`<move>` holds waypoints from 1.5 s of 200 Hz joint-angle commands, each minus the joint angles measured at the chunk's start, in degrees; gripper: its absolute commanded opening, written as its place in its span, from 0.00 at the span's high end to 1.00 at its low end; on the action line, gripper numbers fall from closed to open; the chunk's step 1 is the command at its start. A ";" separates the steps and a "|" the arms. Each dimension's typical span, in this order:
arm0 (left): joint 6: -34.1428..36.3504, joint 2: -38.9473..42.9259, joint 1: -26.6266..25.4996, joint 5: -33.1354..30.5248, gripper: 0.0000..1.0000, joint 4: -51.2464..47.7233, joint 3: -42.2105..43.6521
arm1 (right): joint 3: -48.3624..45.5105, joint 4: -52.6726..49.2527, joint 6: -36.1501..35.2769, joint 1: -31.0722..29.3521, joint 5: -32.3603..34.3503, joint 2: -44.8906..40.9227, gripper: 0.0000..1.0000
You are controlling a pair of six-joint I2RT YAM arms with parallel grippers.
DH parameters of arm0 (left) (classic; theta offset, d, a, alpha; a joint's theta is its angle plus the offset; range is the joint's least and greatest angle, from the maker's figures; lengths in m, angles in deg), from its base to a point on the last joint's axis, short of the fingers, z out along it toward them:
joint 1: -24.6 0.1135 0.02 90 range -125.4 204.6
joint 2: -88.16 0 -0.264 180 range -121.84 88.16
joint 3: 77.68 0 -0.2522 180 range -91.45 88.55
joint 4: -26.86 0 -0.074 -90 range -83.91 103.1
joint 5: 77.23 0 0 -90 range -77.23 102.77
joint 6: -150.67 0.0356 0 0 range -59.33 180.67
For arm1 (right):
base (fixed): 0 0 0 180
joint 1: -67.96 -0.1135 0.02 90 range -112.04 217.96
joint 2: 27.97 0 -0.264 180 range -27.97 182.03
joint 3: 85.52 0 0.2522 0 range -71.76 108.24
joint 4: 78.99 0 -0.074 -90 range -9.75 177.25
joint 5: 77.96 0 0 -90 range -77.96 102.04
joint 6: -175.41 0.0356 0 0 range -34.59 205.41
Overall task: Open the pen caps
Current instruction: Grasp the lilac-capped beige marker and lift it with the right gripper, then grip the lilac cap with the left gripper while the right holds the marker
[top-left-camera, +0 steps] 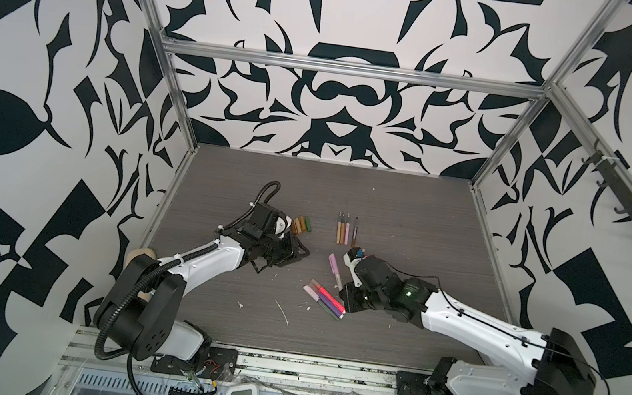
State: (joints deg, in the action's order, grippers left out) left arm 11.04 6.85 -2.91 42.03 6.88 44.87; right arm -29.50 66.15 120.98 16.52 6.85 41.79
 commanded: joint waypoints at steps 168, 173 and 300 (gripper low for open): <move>0.58 -10.17 -8.39 6.16 0.60 2.35 -9.19 | -0.95 5.54 3.99 4.42 -10.19 0.55 1.00; 0.58 -10.30 -8.57 6.16 0.60 2.35 -9.39 | -0.95 5.55 3.98 4.42 -10.19 0.56 1.00; 0.07 -12.59 -10.72 5.66 0.60 2.31 -10.99 | -0.73 5.62 4.44 4.42 -12.00 -0.41 1.00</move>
State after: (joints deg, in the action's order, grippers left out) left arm 11.15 -5.09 -13.36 47.56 8.91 35.26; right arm -31.21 70.41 124.74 20.73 -3.99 42.71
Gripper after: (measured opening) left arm 0.400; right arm 0.110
